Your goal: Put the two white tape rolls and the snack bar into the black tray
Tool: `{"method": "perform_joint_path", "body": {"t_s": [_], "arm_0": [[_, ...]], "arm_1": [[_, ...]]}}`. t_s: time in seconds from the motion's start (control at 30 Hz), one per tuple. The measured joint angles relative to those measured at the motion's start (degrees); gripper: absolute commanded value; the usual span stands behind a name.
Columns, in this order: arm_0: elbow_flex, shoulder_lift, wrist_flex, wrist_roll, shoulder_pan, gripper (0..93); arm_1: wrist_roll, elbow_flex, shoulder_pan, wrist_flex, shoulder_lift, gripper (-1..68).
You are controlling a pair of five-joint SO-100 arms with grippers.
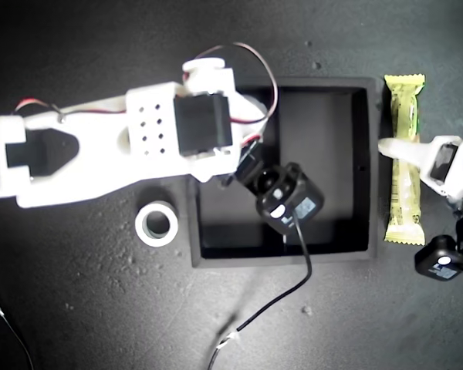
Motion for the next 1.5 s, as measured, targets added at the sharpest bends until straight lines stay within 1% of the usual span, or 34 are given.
{"method": "perform_joint_path", "body": {"t_s": [0.07,0.2,0.27,0.33,0.43,0.57,0.7,0.77,0.83,0.97,1.1,1.13,1.27,1.33,1.4,1.5], "arm_0": [[1.1,1.2,0.0,-0.5,0.0,15.2],[4.5,6.5,0.0,-1.2,0.0,15.2],[7.3,11.0,0.0,-1.2,0.0,14.7],[10.1,16.7,0.0,-1.3,0.0,13.8],[13.7,27.0,0.0,-2.0,0.9,12.9],[20.7,41.7,0.0,-4.0,3.6,10.6],[26.5,53.3,0.0,-4.0,6.2,9.9],[31.2,59.0,0.0,-4.0,7.5,8.6],[37.1,64.6,0.0,-4.0,8.6,7.5],[49.3,72.9,-1.0,-4.7,10.5,7.5],[64.6,79.5,-7.1,-7.3,11.4,8.5],[69.3,81.4,-9.9,-7.6,12.0,8.6],[90.3,88.1,-22.5,-9.3,15.0,9.7],[95.6,88.4,-25.7,-10.1,16.3,10.2],[99.9,88.4,-29.6,-11.0,18.4,10.6],[102.7,86.6,-34.4,-11.9,21.5,10.7]], "arm_1": [[0.0,0.8,0.3,-1.0,0.0,29.4],[0.0,3.2,2.6,-4.1,0.0,23.7],[0.0,4.4,3.8,-6.1,0.0,21.2],[0.0,5.4,4.7,-8.0,0.0,20.0],[0.0,6.3,6.2,-10.2,0.0,16.0],[0.0,6.7,6.8,-11.3,0.0,6.8],[0.0,6.4,6.3,-9.8,0.0,0.1],[1.7,4.7,6.2,-6.2,0.0,0.0],[4.2,0.9,6.2,-0.7,0.0,-0.1],[12.9,-10.4,6.3,14.6,0.0,-0.3],[27.8,-20.1,7.4,29.4,0.0,-0.4],[32.3,-21.4,7.4,31.2,0.0,-0.4],[54.0,-24.6,5.4,33.0,0.0,-0.5],[58.5,-25.8,5.0,31.7,0.0,-0.5],[57.2,-27.2,5.2,27.2,0.0,-0.5],[45.0,-29.2,5.6,22.1,0.0,-0.5]]}}
